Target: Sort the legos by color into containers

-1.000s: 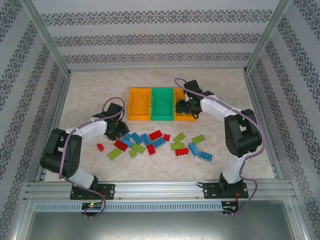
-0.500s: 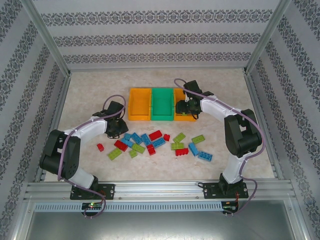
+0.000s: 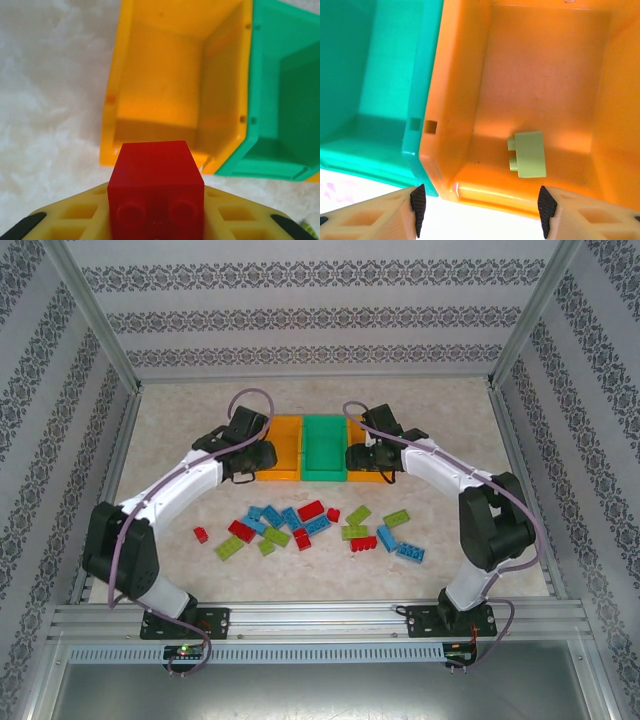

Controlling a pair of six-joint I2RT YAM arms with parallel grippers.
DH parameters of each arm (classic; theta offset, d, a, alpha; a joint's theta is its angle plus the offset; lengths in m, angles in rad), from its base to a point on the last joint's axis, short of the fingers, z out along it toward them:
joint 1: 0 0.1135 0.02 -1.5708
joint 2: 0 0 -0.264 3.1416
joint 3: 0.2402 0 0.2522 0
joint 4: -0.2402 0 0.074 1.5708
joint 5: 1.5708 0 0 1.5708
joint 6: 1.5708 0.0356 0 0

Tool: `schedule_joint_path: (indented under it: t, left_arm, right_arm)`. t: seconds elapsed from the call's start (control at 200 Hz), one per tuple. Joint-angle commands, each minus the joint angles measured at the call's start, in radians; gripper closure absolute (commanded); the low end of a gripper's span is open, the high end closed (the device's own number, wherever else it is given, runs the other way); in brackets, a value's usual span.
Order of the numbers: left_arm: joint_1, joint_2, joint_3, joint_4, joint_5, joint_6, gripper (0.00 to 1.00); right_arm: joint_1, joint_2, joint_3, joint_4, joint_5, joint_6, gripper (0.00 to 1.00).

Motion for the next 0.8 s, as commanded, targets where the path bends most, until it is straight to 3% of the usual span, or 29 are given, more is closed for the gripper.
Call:
schedule_joint_path:
  t: [0.0,0.22,0.325,0.51,0.619,0.799]
  left_arm:
    - [-0.010,0.098,0.082,-0.035,-0.016,0.082,0.62]
    - [-0.008,0.249,0.223,-0.050,-0.020,0.112,0.59]
    - [-0.008,0.279,0.245,-0.052,-0.012,0.112,0.51]
    - [-0.014,0.256,0.216,-0.036,-0.015,0.124,0.40]
    - [-0.017,0.218,0.171,-0.005,-0.015,0.122,0.36]
    - [-0.026,0.149,0.095,0.052,-0.016,0.125,0.25]
  right_arm:
    - [0.011,-0.067,-0.044,-0.004,0.026,-0.034,0.34]
    - [0.017,-0.163,-0.134,-0.018,0.049,-0.044,0.31]
    - [0.019,-0.210,-0.178,-0.017,0.046,-0.036,0.30]
    - [0.064,-0.273,-0.246,-0.040,0.007,-0.096,0.28]
    - [0.102,-0.275,-0.252,-0.107,0.067,-0.134,0.26]
    - [0.073,-0.250,-0.245,-0.144,0.162,-0.035,0.25]
